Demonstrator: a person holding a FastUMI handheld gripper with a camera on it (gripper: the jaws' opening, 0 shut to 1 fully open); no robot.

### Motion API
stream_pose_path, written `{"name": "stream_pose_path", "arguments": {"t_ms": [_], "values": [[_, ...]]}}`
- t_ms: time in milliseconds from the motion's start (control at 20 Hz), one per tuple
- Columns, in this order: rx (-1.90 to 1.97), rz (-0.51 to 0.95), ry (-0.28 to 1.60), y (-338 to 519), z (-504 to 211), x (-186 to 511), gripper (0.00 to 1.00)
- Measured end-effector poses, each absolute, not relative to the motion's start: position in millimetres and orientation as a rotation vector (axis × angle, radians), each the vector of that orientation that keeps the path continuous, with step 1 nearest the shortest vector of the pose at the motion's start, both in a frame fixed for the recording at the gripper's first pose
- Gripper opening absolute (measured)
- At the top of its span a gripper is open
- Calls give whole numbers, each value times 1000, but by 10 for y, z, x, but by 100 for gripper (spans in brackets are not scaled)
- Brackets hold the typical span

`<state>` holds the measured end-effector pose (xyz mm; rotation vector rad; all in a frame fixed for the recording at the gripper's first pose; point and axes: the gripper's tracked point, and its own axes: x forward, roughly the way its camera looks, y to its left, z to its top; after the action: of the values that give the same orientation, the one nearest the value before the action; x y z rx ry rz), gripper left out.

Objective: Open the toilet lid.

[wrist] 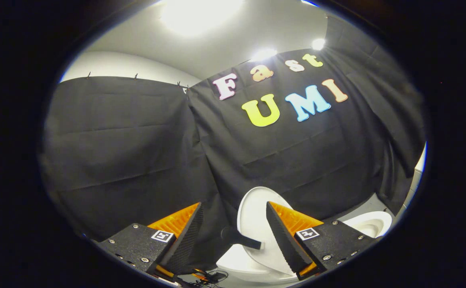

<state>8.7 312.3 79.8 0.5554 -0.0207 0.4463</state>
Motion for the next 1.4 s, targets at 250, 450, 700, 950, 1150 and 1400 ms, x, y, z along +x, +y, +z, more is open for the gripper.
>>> {"name": "stream_pose_path", "arguments": {"t_ms": [250, 450, 700, 950, 1150, 1400], "values": [[511, 358, -80, 2266, 937, 320, 95], [475, 295, -116, 1596, 932, 483, 95], [410, 221, -106, 702, 659, 438, 95], [265, 158, -24, 32, 129, 206, 95], [278, 206, 5, -119, -25, 158, 96], [325, 181, 3, -587, -88, 111, 95]]}}
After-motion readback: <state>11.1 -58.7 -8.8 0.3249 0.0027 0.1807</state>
